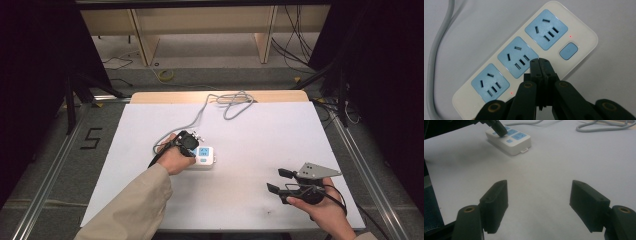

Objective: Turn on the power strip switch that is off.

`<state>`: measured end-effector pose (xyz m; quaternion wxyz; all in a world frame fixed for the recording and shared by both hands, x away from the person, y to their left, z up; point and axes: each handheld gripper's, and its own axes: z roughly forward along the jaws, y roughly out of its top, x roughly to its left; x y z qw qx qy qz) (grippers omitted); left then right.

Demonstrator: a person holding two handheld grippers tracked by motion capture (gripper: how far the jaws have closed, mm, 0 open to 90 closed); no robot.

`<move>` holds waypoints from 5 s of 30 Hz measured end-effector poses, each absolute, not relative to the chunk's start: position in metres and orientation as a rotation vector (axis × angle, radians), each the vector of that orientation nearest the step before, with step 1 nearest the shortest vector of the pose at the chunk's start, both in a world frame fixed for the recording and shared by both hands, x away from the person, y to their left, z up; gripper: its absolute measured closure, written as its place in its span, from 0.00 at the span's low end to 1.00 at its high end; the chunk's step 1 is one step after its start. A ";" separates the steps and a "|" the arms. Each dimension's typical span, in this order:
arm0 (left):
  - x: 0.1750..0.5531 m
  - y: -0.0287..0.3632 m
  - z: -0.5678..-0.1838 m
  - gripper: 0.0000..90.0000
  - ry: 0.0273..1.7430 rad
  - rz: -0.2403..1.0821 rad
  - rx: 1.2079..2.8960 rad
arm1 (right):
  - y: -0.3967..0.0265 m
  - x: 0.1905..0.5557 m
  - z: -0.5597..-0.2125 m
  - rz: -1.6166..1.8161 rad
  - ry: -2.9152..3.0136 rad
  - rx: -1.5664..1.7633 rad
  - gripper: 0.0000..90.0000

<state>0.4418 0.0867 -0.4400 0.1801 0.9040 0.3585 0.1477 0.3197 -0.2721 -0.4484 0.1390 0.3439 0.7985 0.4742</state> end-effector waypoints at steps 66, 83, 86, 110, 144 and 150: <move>0.439 0.105 -0.424 0.75 1.024 0.427 2.343 | -0.272 0.320 -0.448 1.376 2.305 0.985 0.35; 0.426 0.109 -0.416 0.35 0.885 0.457 2.280 | -0.273 0.320 -0.448 1.375 2.304 0.987 0.35; 0.421 0.111 -0.413 0.33 0.857 0.450 2.274 | -0.273 0.320 -0.448 1.375 2.303 0.989 0.35; 0.384 0.127 -0.420 0.28 0.788 0.479 2.205 | -0.272 0.320 -0.448 1.368 2.307 0.994 0.35; 0.342 0.177 -0.439 0.25 0.790 0.569 2.134 | -0.271 0.320 -0.448 1.364 2.314 0.976 0.34; 0.336 0.188 -0.444 0.25 0.814 0.581 2.138 | -0.271 0.320 -0.448 1.363 2.314 0.977 0.34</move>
